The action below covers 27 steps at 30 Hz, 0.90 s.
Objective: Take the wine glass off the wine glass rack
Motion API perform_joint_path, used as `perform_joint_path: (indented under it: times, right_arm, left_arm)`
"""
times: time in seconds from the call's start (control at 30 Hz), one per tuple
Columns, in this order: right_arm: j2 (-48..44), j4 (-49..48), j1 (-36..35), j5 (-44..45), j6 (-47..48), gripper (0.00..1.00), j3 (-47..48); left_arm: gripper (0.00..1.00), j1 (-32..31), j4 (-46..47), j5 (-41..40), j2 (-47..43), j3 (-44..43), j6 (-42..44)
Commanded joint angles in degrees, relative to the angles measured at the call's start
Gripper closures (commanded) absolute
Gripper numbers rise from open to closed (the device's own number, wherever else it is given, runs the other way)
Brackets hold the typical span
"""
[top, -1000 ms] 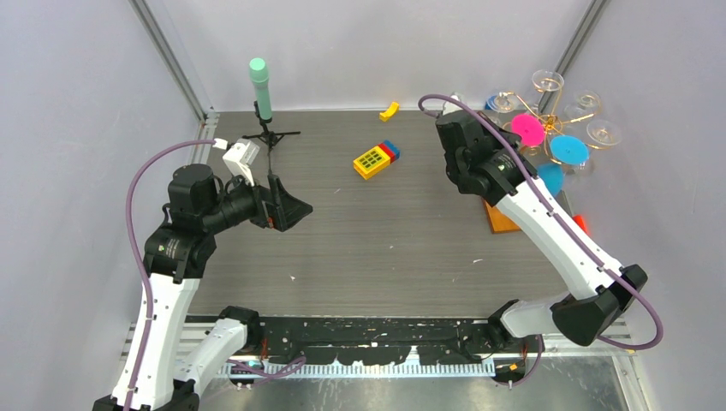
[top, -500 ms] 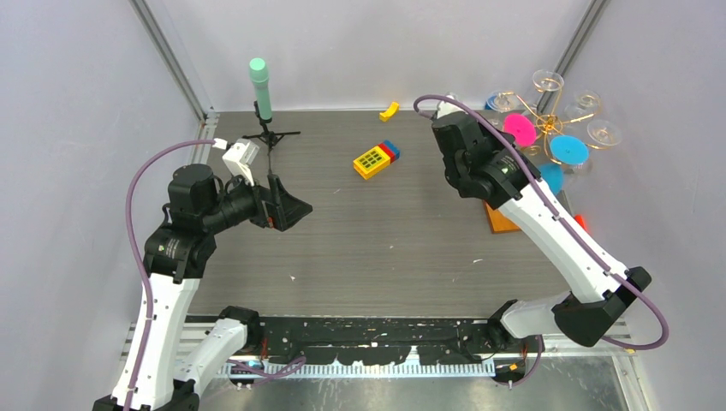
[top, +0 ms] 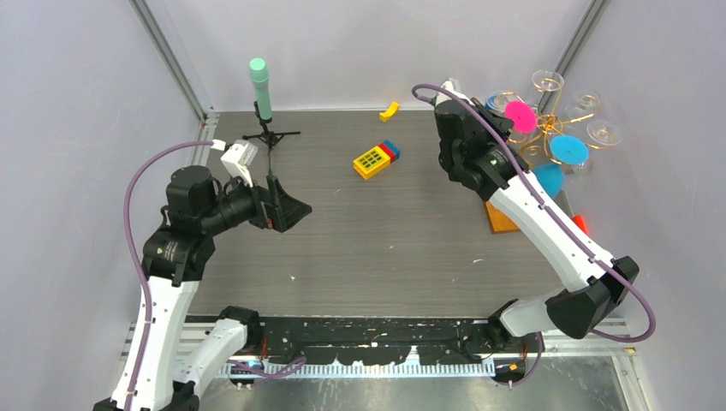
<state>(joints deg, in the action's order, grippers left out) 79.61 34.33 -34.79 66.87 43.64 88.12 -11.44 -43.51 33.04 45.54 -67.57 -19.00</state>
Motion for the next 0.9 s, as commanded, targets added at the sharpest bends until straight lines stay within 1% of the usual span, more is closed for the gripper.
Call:
perform_joint_path:
  times: [0.0,0.1,0.3,0.53,0.7,0.87]
  right_arm:
    - [0.1,-5.1,2.9,0.8,0.8,1.0,1.1]
    - [-0.9,-2.8,4.3,0.6,-1.2,1.0,0.9]
    - [-3.2,3.6,4.8,-0.1,-5.0,1.0,1.2]
    - [-4.7,17.2,4.8,-1.1,-12.0,1.0,3.6]
    - [-6.5,24.1,4.2,-2.3,-16.0,1.0,5.0]
    - [-7.8,28.3,2.6,-4.1,-18.5,1.0,6.1]
  left_arm:
    - [0.02,0.3,1.1,0.4,-0.8,-0.5,0.0]
    - [0.02,0.2,1.3,0.8,-0.7,-0.5,-0.4]
    - [0.02,0.2,1.8,1.4,-0.5,-0.4,-1.1]
    - [0.02,0.3,2.7,2.2,-0.5,0.2,-2.1]
    - [0.02,0.2,3.2,2.9,-0.2,0.2,-2.8]
    - [0.02,0.2,4.5,3.7,0.1,0.8,-4.1]
